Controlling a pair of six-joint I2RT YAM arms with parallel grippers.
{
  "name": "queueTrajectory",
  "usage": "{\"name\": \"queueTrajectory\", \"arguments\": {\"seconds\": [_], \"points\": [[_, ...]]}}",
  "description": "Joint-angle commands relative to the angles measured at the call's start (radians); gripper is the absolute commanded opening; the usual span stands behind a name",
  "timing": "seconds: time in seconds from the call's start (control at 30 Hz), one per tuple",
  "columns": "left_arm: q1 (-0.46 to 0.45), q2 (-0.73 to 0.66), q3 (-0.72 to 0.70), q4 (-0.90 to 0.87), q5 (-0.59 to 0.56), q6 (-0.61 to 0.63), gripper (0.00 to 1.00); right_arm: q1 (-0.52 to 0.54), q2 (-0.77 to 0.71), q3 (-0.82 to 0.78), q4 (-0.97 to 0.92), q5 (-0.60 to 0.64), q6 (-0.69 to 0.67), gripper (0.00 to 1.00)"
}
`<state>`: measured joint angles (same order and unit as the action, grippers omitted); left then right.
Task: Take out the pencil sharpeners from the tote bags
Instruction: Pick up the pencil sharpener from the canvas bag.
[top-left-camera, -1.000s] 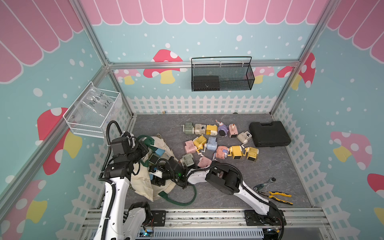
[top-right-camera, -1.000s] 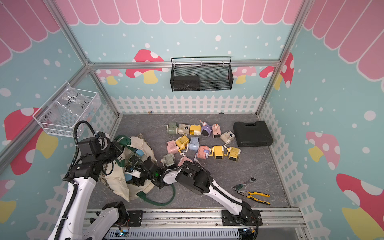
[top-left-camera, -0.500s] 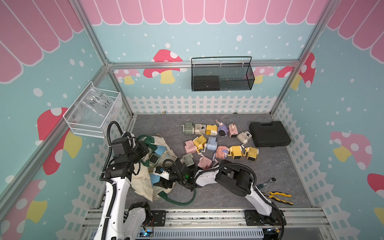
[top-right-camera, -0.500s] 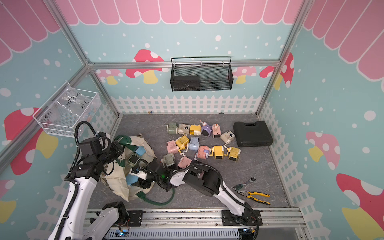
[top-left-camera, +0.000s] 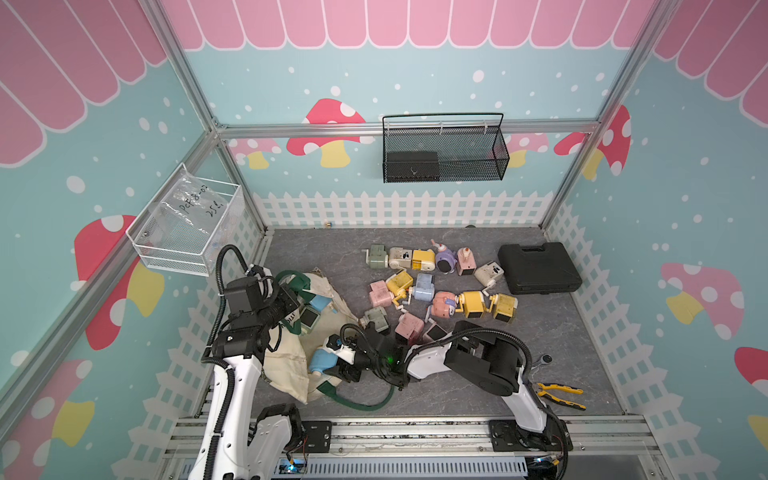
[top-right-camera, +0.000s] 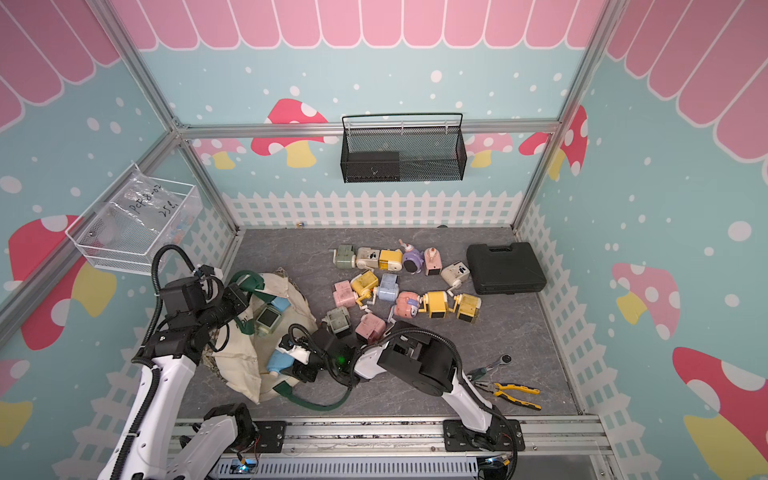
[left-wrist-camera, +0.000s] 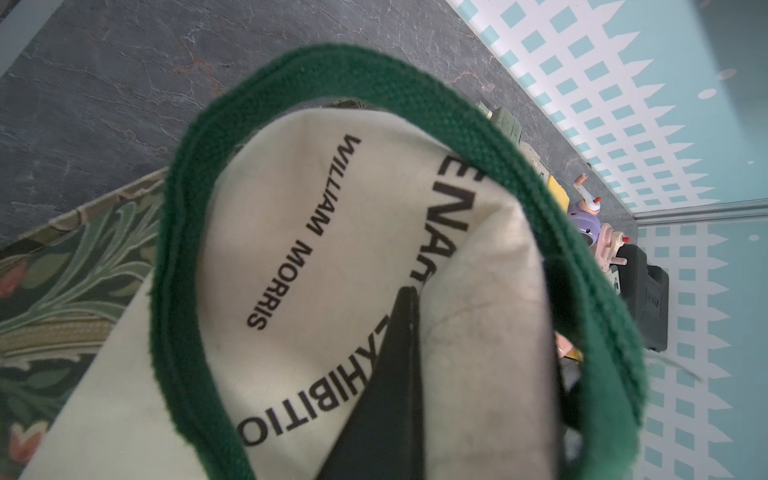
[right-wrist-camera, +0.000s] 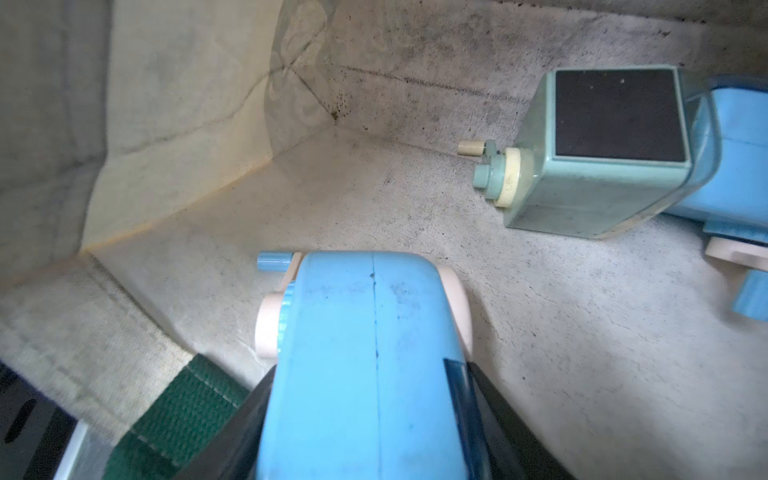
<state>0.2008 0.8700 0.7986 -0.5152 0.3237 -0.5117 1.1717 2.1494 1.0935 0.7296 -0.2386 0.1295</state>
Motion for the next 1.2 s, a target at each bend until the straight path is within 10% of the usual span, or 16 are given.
{"name": "queueTrajectory", "arguments": {"seconds": [0.0, 0.33, 1.17], "points": [[0.005, 0.006, -0.029, -0.025, -0.009, 0.011, 0.0, 0.006, -0.015, -0.037, -0.002, 0.002, 0.025, 0.71], [0.009, 0.009, -0.03, -0.024, -0.006, 0.019, 0.0, 0.006, 0.049, 0.047, -0.066, 0.003, -0.012, 0.85], [0.029, 0.001, -0.036, -0.028, -0.002, 0.024, 0.0, 0.006, -0.132, -0.025, -0.063, -0.073, 0.015, 0.57]]}}
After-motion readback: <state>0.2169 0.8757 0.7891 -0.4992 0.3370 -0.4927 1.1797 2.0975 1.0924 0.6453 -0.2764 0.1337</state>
